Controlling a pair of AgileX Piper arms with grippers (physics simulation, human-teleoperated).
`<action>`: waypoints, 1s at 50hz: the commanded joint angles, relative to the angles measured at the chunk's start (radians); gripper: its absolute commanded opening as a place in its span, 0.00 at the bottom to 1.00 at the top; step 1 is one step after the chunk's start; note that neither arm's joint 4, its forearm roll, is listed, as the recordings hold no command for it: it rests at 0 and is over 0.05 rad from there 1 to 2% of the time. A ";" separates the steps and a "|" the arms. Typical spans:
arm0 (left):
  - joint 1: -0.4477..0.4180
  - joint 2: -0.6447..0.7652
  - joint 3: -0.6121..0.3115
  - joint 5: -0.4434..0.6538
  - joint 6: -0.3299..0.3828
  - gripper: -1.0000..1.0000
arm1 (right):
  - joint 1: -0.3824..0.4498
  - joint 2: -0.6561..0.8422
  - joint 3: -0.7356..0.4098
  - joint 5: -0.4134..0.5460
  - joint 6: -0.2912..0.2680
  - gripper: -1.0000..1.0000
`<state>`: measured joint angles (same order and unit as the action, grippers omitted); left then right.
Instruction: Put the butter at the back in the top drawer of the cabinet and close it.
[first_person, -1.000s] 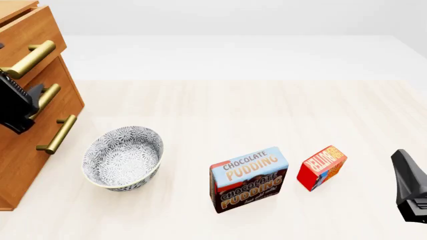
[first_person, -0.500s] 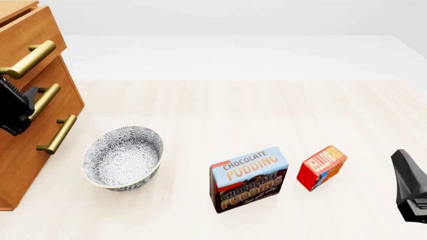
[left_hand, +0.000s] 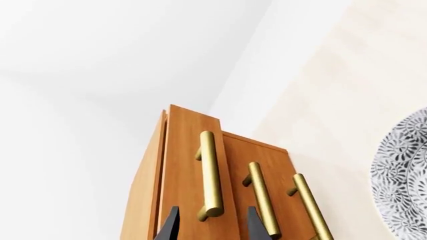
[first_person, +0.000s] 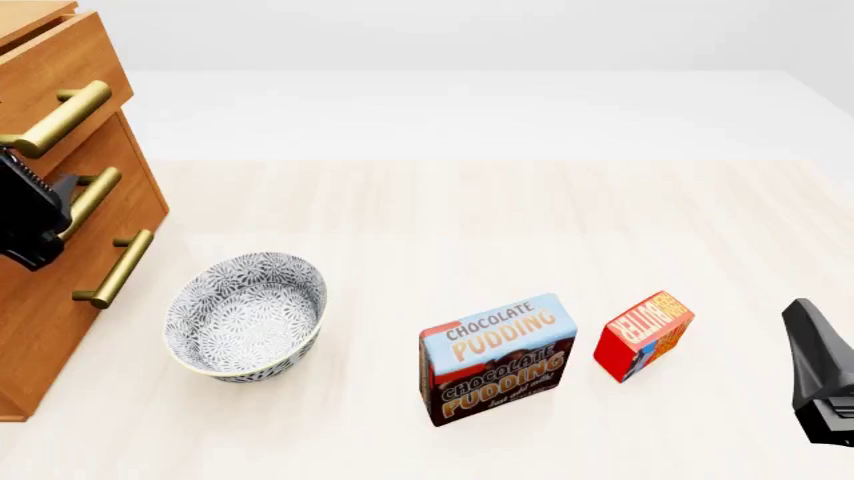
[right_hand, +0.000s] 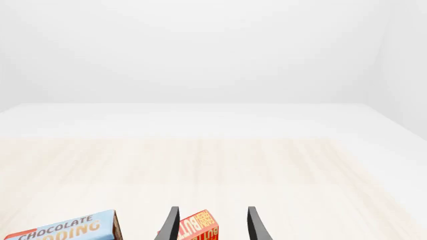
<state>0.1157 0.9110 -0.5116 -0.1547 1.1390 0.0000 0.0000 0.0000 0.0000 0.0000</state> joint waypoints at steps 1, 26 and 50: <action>0.003 0.004 -0.002 0.001 -0.003 1.00 | 0.000 0.000 0.000 0.000 0.000 1.00; 0.012 0.049 0.002 -0.039 -0.003 1.00 | 0.000 0.000 0.000 0.000 0.000 1.00; 0.020 0.119 -0.009 -0.093 -0.008 1.00 | 0.000 0.000 0.000 0.000 0.000 1.00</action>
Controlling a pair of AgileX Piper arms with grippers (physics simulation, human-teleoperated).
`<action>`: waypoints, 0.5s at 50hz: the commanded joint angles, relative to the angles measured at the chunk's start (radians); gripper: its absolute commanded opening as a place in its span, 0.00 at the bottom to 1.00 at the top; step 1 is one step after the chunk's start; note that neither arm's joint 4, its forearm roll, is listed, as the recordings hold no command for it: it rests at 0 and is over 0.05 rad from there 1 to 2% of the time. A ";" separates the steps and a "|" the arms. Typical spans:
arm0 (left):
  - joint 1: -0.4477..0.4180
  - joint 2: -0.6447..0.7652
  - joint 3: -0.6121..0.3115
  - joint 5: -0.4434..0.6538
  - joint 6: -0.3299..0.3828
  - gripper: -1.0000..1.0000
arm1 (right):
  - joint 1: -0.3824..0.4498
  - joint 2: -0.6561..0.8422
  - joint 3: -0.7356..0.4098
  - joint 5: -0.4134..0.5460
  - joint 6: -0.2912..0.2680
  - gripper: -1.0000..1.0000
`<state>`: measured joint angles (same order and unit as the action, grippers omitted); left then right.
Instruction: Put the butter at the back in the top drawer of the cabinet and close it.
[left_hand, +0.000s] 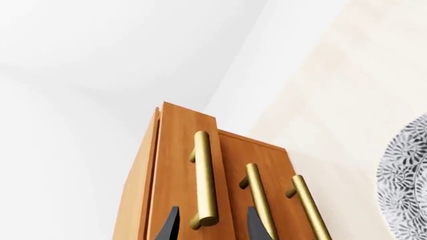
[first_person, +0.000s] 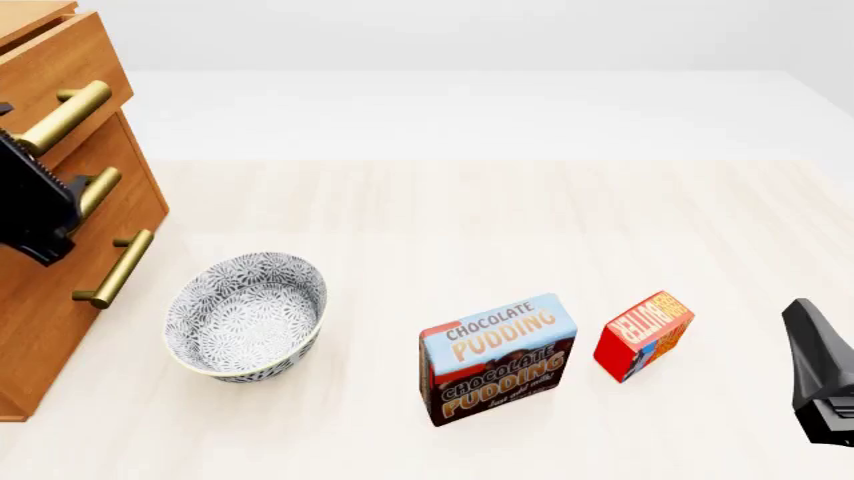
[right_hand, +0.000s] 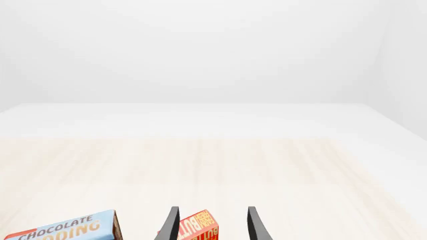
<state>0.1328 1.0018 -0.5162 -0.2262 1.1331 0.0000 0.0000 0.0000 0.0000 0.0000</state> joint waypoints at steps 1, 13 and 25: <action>0.000 0.030 -0.006 -0.022 -0.004 1.00 | 0.000 0.000 0.000 0.000 0.000 1.00; 0.001 0.036 -0.003 -0.032 -0.002 1.00 | 0.000 0.000 0.000 0.000 0.000 1.00; 0.001 0.027 0.001 -0.032 0.009 0.00 | 0.000 0.000 0.000 0.000 0.000 1.00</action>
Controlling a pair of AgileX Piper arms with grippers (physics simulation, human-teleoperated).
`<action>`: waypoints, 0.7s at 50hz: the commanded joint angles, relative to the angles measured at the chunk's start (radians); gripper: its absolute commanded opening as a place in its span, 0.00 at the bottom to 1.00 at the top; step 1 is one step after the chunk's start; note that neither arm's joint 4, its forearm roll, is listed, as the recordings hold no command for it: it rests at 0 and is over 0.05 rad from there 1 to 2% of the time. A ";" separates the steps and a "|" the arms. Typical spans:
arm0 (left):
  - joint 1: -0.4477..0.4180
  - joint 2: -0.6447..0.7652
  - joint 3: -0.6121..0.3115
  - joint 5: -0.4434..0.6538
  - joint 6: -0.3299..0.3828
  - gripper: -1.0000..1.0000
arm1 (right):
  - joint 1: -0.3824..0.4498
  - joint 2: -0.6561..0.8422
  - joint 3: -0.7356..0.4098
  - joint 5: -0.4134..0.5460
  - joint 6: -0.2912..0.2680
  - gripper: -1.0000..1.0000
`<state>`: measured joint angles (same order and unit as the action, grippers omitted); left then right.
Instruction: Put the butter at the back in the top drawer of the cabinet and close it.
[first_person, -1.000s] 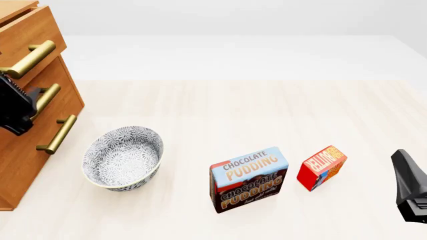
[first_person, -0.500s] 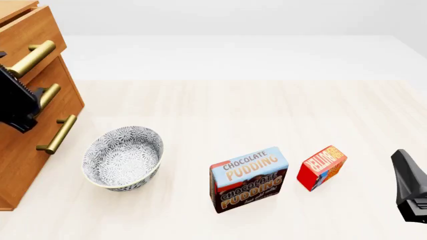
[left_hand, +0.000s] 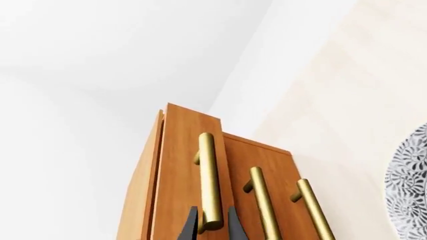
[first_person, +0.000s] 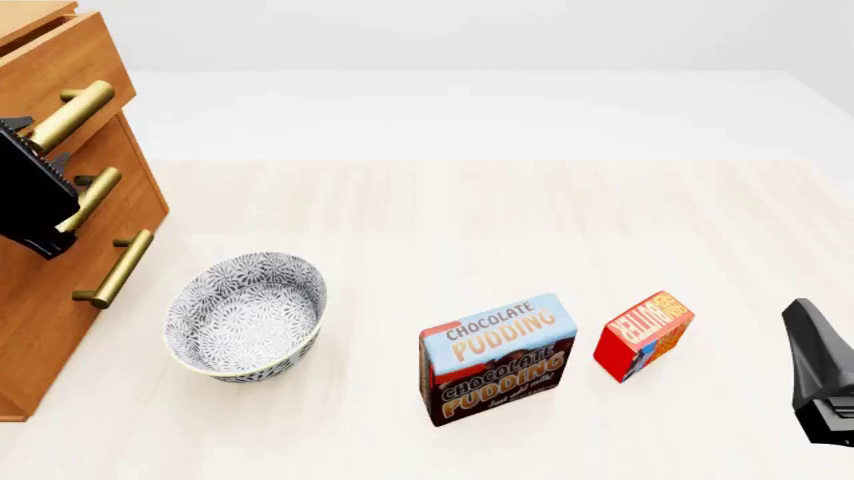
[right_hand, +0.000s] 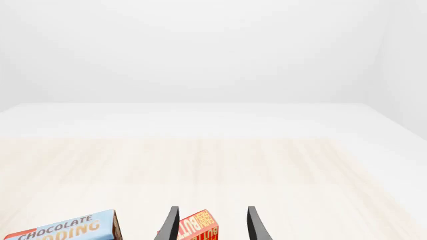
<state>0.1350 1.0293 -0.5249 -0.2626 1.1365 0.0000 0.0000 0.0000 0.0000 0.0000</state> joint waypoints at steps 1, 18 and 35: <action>-0.001 -0.001 0.010 0.005 0.006 0.00 | 0.000 0.000 0.000 0.000 0.000 1.00; -0.009 -0.025 0.012 0.024 0.007 0.00 | 0.000 0.000 0.000 0.000 0.000 1.00; -0.049 -0.055 0.014 0.050 0.006 0.00 | 0.000 0.000 0.000 0.000 0.000 1.00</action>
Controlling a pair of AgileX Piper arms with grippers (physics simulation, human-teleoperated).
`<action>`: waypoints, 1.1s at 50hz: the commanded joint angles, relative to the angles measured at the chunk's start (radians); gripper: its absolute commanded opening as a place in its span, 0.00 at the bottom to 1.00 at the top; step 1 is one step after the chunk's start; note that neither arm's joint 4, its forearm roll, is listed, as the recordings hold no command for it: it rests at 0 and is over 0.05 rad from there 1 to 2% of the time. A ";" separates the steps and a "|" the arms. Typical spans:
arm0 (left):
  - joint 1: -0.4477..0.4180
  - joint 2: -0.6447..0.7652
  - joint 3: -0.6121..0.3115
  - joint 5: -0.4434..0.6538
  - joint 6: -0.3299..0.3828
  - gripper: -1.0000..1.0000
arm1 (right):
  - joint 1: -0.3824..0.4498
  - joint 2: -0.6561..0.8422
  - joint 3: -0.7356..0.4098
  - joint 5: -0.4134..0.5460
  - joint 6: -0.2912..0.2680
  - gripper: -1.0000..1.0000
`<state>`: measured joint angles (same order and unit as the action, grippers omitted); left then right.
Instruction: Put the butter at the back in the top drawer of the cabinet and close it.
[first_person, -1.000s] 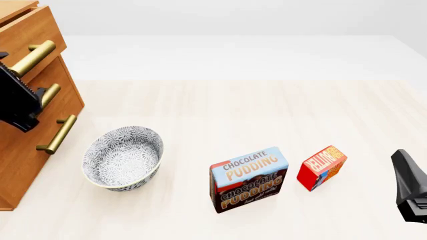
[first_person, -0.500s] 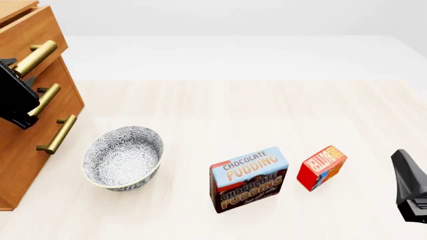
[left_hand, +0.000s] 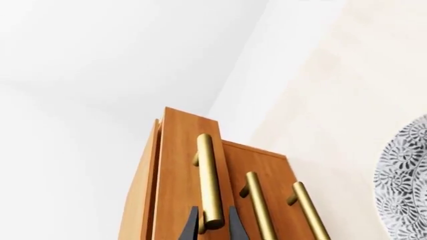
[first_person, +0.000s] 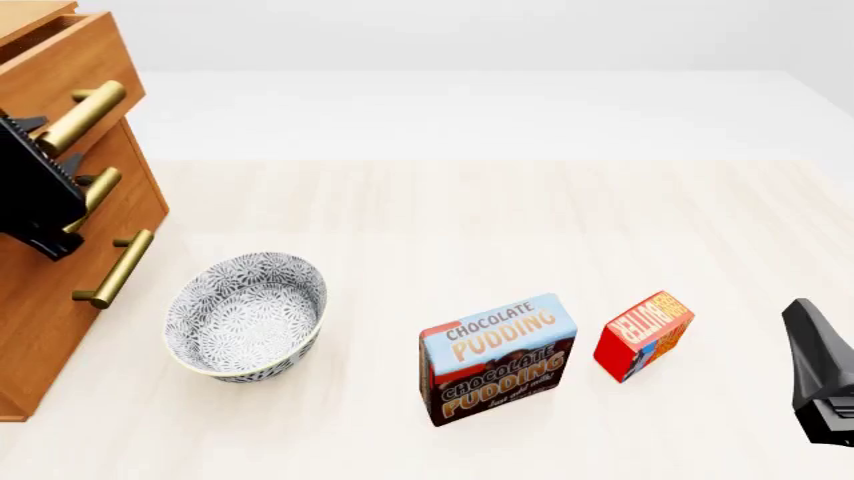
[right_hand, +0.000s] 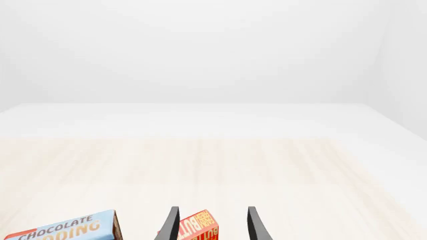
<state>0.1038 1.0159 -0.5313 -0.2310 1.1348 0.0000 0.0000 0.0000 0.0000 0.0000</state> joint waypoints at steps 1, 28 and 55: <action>-0.021 -0.037 0.019 0.015 0.009 0.00 | 0.000 0.000 0.000 0.000 0.000 1.00; -0.105 -0.006 -0.003 0.000 0.013 0.00 | 0.000 0.000 0.000 0.000 0.000 1.00; -0.180 0.014 -0.026 -0.012 0.017 0.00 | 0.000 0.000 0.000 0.000 0.000 1.00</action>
<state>-0.0412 1.0126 -0.5370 -0.2228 1.1297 0.0000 0.0000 0.0000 0.0000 0.0000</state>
